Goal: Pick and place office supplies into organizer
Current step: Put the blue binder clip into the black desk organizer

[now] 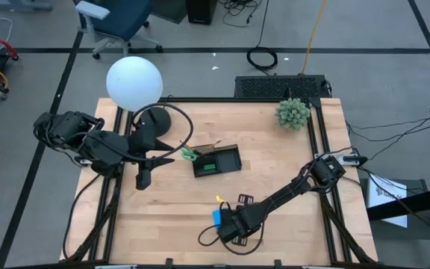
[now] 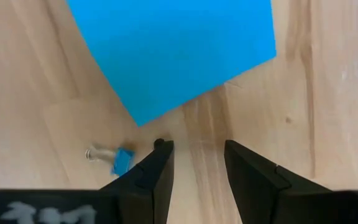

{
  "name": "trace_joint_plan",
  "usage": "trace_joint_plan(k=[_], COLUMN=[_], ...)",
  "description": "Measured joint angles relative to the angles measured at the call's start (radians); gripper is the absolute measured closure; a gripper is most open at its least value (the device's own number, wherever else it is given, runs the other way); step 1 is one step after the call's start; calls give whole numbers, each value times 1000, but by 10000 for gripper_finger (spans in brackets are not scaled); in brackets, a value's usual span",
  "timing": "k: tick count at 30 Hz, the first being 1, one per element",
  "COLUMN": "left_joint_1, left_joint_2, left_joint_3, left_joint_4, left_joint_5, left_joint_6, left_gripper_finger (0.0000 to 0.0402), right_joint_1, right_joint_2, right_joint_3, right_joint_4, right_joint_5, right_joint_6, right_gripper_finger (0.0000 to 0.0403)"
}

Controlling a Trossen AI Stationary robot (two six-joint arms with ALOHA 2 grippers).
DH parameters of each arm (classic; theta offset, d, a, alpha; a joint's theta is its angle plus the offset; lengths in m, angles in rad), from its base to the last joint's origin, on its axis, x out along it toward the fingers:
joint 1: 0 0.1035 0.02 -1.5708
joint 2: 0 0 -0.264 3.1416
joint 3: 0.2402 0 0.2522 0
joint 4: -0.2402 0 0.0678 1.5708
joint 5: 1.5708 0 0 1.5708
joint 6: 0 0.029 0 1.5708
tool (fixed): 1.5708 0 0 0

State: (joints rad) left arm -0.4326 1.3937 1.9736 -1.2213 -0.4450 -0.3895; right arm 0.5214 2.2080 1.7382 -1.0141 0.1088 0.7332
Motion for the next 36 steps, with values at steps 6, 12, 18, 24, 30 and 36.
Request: trace_joint_plan(k=[6, 12, 18, 24, 30, 36], left_joint_1=[0, 0, 0, 0, 0, 0], left_joint_2=[0, 0, 0, 0, 0, 0], left_joint_3=[0, 0, 0, 0, 0, 0], left_joint_4=[0, 0, 0, 0, 0, 0], left_joint_5=[0, 0, 0, 0, 0, 0], left_joint_6=[0, 0, 0, 0, 0, 0], left_gripper_finger=[256, 256, 256, 256, 256, 256], right_joint_1=[6, 10, 11, 11, 10, 9], right_joint_2=[-20, -101, -132, -131, -121, -65], right_joint_3=[0, 1, 2, 2, 3, 3], right_joint_4=[-63, -110, -25, -13, 7, 16], right_joint_5=[-4, 47, -58, -112, -80, -85], right_joint_6=[-140, -282, -485, -629, -722, -812], right_gripper_finger=[269, 269, 269, 269, 269, 269])
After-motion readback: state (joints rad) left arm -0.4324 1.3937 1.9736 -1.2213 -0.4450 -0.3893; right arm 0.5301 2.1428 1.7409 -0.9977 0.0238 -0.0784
